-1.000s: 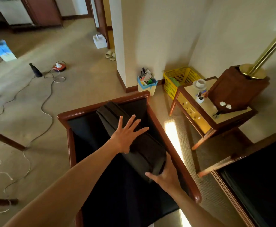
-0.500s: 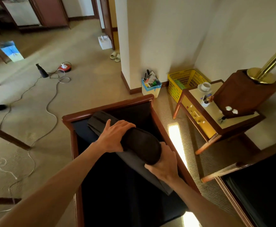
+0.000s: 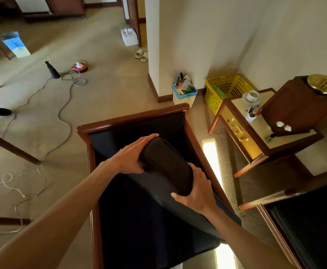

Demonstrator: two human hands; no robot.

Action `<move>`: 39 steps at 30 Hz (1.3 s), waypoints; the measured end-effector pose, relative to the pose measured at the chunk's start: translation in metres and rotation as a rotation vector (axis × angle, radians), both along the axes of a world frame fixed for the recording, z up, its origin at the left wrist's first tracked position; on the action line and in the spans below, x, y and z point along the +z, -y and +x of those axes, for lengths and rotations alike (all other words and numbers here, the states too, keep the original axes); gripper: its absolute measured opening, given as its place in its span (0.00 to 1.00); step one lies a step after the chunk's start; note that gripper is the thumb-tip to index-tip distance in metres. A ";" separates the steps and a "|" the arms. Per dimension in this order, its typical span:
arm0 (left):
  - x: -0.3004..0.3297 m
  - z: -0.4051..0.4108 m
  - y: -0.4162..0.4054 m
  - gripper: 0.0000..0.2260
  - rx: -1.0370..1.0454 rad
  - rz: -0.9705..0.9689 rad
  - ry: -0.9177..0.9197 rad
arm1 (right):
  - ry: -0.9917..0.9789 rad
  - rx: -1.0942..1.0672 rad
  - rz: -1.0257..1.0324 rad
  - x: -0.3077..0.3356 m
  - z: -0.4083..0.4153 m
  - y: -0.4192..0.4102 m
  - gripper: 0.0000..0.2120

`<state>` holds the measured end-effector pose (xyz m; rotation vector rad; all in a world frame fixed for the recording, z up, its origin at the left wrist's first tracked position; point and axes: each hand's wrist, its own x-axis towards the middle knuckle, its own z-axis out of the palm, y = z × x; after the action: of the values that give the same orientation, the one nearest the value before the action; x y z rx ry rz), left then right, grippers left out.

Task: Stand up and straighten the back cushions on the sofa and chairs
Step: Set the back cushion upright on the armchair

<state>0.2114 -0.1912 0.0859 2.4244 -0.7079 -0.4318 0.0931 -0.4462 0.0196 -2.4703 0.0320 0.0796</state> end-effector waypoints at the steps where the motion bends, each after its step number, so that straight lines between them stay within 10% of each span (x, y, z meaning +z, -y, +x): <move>1: 0.004 0.002 0.003 0.52 -0.001 0.012 0.008 | -0.030 -0.025 -0.010 -0.005 -0.006 0.009 0.52; 10: 0.018 0.013 0.049 0.48 -0.031 0.560 0.322 | -0.169 -0.066 -0.124 -0.029 -0.016 0.037 0.47; 25: -0.095 -0.090 -0.064 0.40 0.514 0.677 -0.041 | -0.169 0.447 -0.477 -0.045 0.026 -0.030 0.41; 39: -0.132 -0.071 -0.014 0.51 0.095 0.669 0.076 | -0.186 0.473 -0.644 -0.061 0.033 -0.003 0.53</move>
<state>0.1404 -0.1768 -0.0461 3.0989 -0.5290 -0.6151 0.1259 -0.4433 -0.0417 -3.0467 -0.5234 0.5816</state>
